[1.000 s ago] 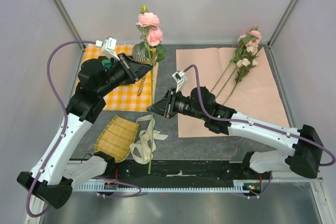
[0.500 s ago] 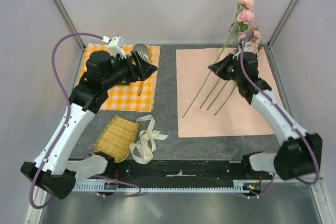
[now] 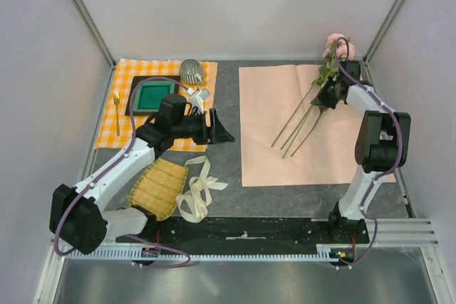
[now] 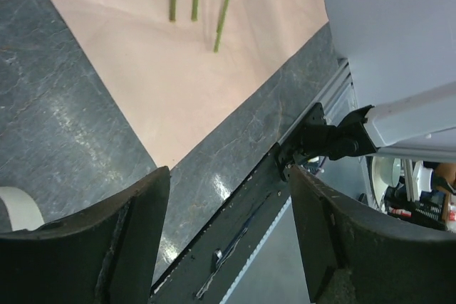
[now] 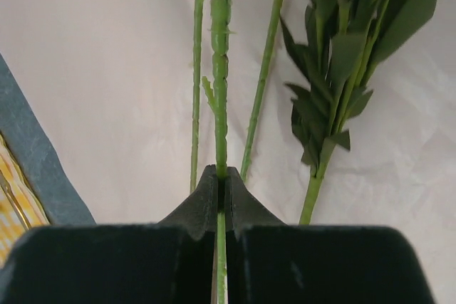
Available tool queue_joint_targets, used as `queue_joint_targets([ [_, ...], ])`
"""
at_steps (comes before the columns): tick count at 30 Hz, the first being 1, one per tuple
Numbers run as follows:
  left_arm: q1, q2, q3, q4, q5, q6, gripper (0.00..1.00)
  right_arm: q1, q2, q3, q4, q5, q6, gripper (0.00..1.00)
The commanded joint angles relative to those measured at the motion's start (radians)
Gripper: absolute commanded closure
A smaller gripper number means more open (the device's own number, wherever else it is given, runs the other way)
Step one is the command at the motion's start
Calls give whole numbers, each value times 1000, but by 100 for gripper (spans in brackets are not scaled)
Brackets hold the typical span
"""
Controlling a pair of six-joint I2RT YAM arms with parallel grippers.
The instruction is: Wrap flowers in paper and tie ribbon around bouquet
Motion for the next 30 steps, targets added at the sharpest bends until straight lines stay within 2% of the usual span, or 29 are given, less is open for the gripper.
queue_joint_targets([
  [1,-33,5,-2,85,55,-6,26,-9,68,129,13,-20,-30,100],
  [9,-99,35,-17,98,52,-14,27,-15,191,233,13,-1,14,100],
  [15,-124,45,-41,116,52,-23,27,-17,231,244,18,18,43,100],
  [18,-130,55,-45,122,50,-25,27,-17,230,227,35,20,57,95],
  [23,-141,67,-45,127,52,-26,28,-17,193,192,62,28,75,95],
  [30,-148,64,-57,145,47,-37,28,-17,67,46,280,-1,83,100],
])
